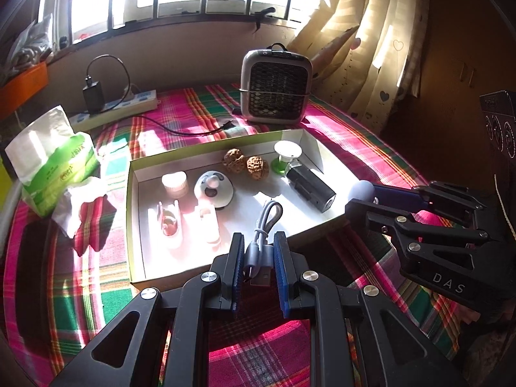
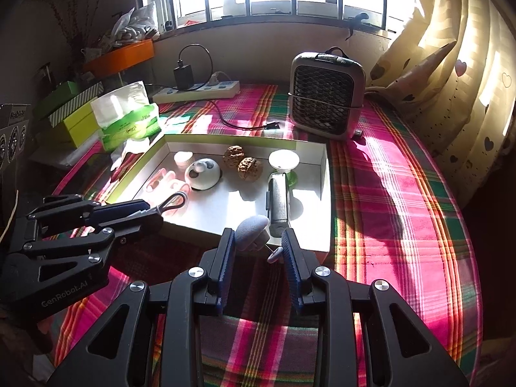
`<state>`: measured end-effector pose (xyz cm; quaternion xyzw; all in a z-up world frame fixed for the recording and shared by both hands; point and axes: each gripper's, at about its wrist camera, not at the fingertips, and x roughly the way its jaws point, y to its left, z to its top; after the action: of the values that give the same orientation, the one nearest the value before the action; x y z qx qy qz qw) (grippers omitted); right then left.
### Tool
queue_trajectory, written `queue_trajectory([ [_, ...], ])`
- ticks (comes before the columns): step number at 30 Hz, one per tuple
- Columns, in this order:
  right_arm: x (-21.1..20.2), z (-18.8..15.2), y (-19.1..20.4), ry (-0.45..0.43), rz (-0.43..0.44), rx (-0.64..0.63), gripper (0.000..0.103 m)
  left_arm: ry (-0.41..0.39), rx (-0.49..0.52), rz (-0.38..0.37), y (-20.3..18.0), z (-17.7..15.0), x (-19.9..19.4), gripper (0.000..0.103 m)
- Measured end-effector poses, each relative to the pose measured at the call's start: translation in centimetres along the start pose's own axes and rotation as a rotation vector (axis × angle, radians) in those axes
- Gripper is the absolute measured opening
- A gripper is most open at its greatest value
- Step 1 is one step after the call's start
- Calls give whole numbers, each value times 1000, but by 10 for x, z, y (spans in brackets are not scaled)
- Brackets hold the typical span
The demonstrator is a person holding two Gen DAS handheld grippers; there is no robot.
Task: Organize objects
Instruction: 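Carry the white cable with the left tool while the right tool carries the white object into the box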
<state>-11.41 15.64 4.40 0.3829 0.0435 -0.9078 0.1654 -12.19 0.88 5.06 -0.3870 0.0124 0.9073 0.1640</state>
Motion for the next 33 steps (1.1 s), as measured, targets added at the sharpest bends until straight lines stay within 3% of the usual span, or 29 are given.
queue_trajectory([
  [22,53,37,4,66,47,-46,31,29,-38,14,19,9,23,16],
  [25,61,41,2,82,62,-40,31,42,-40,19,20,9,28,9],
  [33,76,43,1,108,72,-33,31,53,-42,11,21,11,37,9],
])
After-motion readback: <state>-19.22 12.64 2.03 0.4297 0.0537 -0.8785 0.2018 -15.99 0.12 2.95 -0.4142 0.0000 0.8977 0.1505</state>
